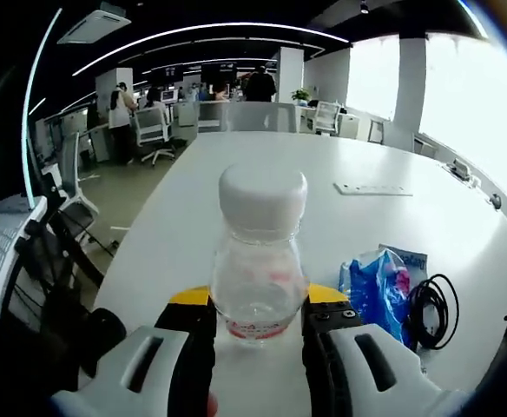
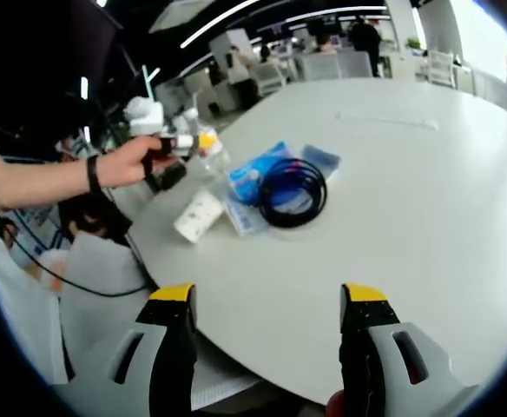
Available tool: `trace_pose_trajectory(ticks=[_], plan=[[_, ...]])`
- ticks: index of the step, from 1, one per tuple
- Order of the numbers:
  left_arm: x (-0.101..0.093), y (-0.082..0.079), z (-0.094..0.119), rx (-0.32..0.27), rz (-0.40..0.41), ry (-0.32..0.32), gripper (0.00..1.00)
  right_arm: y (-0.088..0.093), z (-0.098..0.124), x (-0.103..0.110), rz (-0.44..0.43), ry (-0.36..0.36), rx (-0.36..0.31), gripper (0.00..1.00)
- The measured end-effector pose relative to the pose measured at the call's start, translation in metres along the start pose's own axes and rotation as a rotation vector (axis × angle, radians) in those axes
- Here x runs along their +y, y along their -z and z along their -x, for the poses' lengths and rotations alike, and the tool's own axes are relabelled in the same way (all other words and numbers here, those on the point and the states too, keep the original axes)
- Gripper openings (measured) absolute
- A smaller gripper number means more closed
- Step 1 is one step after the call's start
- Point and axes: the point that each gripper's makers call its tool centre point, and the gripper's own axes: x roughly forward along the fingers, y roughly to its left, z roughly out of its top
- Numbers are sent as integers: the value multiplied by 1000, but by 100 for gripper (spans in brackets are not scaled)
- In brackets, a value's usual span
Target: Arrange the tabletop items into an orderly group along one side of the table until the central work area is clear of visible clutter.
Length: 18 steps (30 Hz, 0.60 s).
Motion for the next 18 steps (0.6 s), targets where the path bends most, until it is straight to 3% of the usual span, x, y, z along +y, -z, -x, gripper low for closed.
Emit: trace_pose_trajectory(ticks=[18], plan=[[2, -2, -4, -1, 19, -37, 38, 8, 4, -1, -23, 10, -6, 65]])
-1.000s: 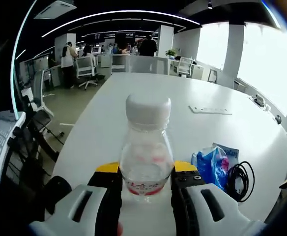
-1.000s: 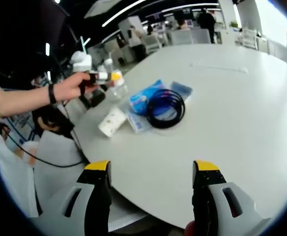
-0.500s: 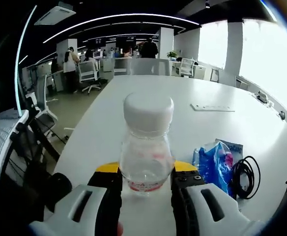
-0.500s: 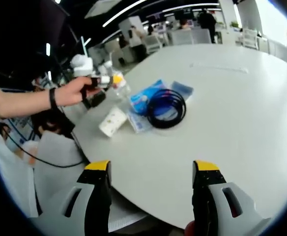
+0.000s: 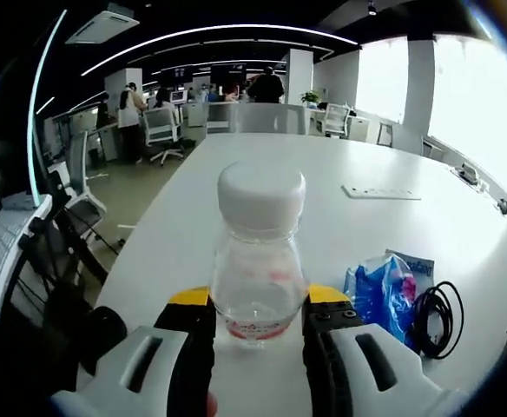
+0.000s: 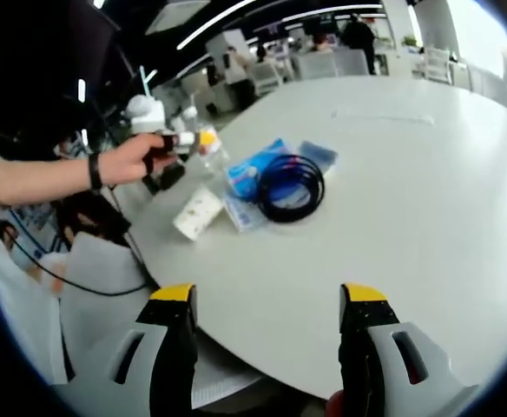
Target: Arrange the tabletop items into an orderly group along one side of the table until the central work area is clear of visible clutter.
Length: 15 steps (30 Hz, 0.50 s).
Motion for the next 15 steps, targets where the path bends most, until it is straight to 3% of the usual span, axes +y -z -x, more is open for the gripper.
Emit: trace_pose_trajectory(ticks=[11, 15], plan=[[-1, 0, -2, 20, 37, 27, 39, 2, 2, 2, -8, 0, -9, 65], [-1, -4, 2, 4, 86, 54, 41, 1, 3, 2, -6, 1, -13, 65]])
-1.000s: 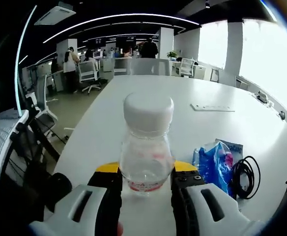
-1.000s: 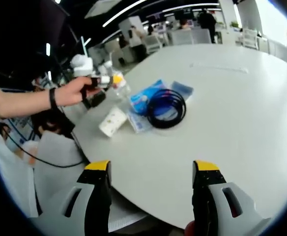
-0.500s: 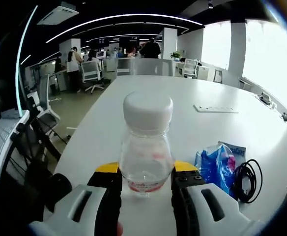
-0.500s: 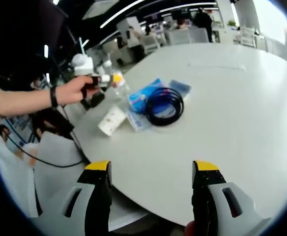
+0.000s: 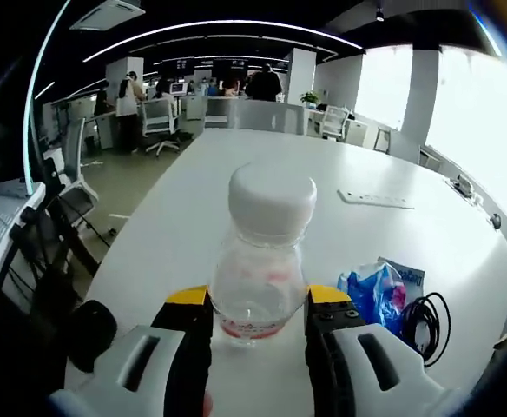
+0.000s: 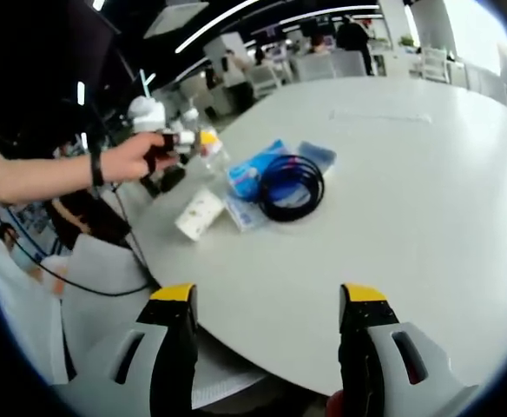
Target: Arrange the tabletop items into an orderly group along one side of the table until the central work area is clear of visible clutter.
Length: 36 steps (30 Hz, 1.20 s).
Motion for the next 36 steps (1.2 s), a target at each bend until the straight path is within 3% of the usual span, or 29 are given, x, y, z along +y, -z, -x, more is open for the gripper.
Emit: trace_pose_trajectory(ticks=[21, 27, 36], plan=[[-3, -1, 2, 20, -89, 81, 39, 9, 7, 0, -9, 6, -10, 65], [-5, -2, 4, 23, -55, 89, 42, 7, 8, 1, -9, 7, -16, 65], [-3, -2, 22, -4, -21, 92, 41, 8, 6, 1, -8, 2, -18, 65]])
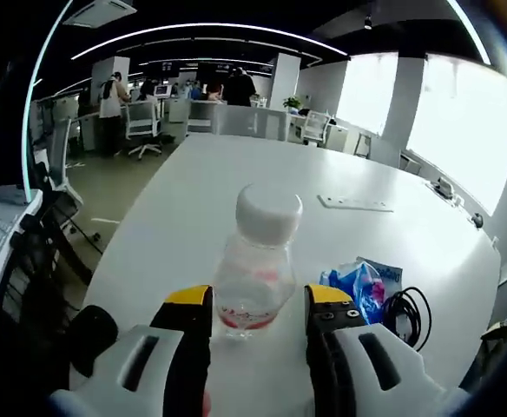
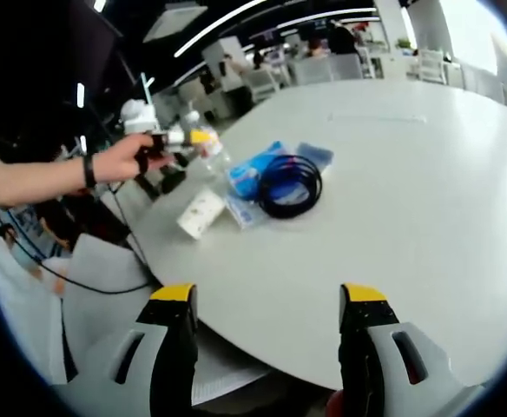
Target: Arrange the tabletop items into an orderly group along one side of the table until the central work area is clear of visible clutter.
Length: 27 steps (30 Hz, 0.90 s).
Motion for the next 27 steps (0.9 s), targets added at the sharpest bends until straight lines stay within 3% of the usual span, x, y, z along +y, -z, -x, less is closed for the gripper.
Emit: trace_pose_trajectory(ticks=[12, 27], plan=[[5, 19, 24, 5, 31, -12, 40, 4, -4, 4, 0, -17, 3, 65], [-15, 74, 58, 71, 111, 17, 40, 5, -7, 6, -6, -35, -6, 65]])
